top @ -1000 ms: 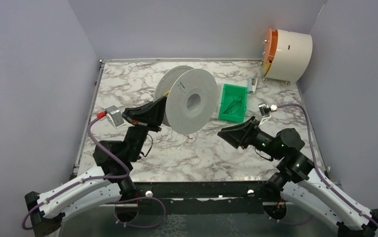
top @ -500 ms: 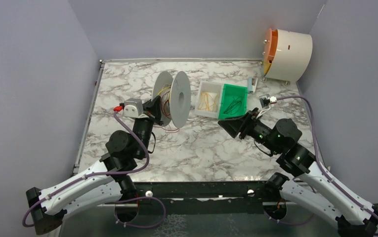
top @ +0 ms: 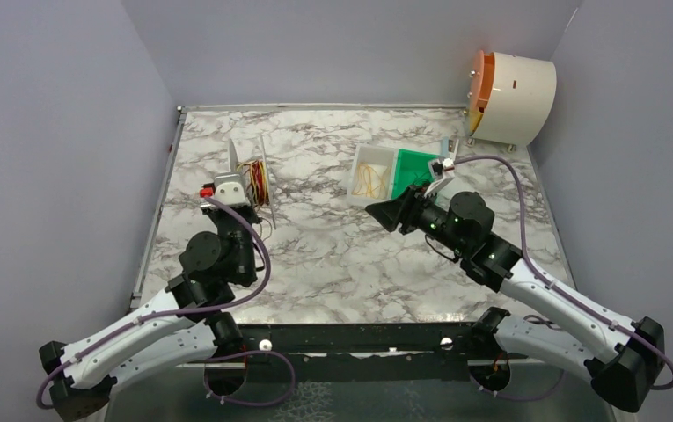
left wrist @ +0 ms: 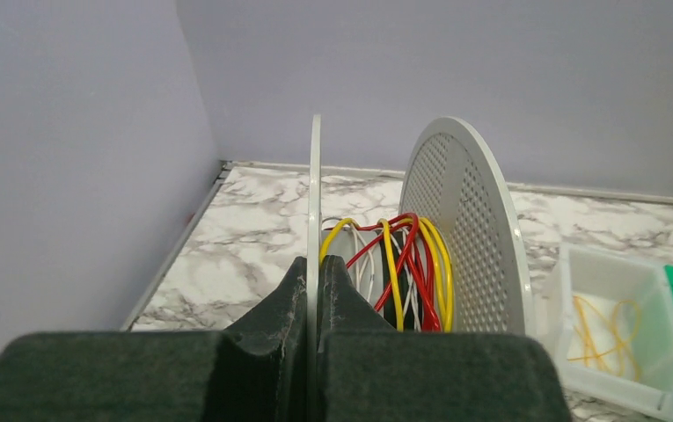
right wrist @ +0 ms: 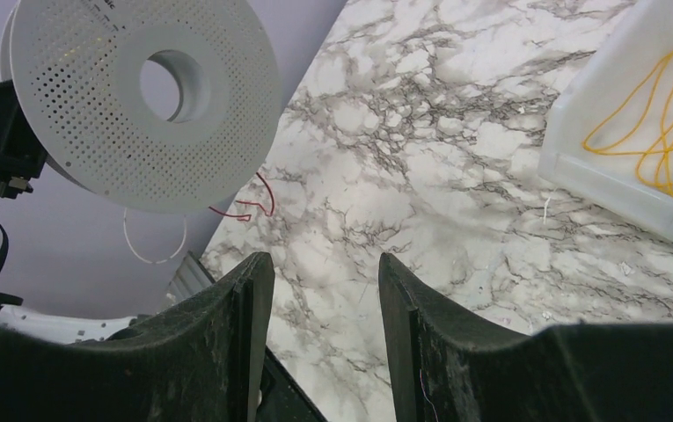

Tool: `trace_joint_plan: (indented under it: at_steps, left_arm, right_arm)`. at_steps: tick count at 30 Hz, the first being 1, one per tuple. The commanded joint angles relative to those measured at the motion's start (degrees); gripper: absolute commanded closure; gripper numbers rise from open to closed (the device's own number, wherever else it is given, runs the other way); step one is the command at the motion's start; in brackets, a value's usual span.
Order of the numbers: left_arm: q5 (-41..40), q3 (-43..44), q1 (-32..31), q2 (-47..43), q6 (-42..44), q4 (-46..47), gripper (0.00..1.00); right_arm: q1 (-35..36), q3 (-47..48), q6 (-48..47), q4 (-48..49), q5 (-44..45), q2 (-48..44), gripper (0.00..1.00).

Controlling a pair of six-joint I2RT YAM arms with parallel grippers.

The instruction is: Wrap the cables

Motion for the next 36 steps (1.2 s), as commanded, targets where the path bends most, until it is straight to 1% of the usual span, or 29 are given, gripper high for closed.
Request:
trace_joint_plan:
  at_steps: [1,5,8,12,15,17,22,27,30,33,36]
  left_arm:
    - [-2.69,0.58,0.3,1.96,6.98,3.76,1.0]
    - [0.27,1.12,2.95,6.68,8.09,2.23,1.0]
    - [4.13,3.72,6.5,11.93,5.22,-3.23,1.0]
    - [7.0,5.1,10.66,18.04,4.67,-4.72,1.0]
    - [7.86,5.38,12.07,21.88,5.73,-3.62,1.0]
    - [7.42,5.26,12.64,24.9,7.75,-1.21,1.0]
    - [8.9,7.64,14.31,34.82,10.81,0.93,1.0]
    - [12.31,9.91,15.95,43.54,13.92,6.53,1.0]
    - [12.77,11.76,16.1,49.42,15.97,9.33,1.0]
    - [12.3,14.32,16.16,55.59,20.01,10.94,1.0]
    - [10.73,15.7,16.33,61.15,25.2,14.5,1.0]
  right_arm:
    - [0.24,-1.0,0.8,5.62,1.65,1.1,0.48]
    - [0.24,-2.1,1.14,6.43,3.1,0.89,0.49]
    - [0.24,-3.63,0.52,8.5,4.23,0.64,0.5]
    - [0.24,-4.57,0.56,9.28,5.89,0.45,0.5]
    - [0.24,-6.0,0.93,10.2,6.51,-0.93,0.5]
    - [0.24,-6.9,1.17,10.73,6.9,-1.87,0.5]
    - [0.24,-9.09,2.3,11.25,9.11,-4.97,0.5]
    - [0.24,-12.01,3.03,12.12,11.17,-9.24,0.5]
    - [0.24,-13.58,3.09,12.55,12.37,-11.35,0.5]
    - [0.24,-14.07,3.08,12.74,12.55,-12.1,0.5]
    - [0.24,-14.28,2.8,13.04,12.39,-12.13,0.5]
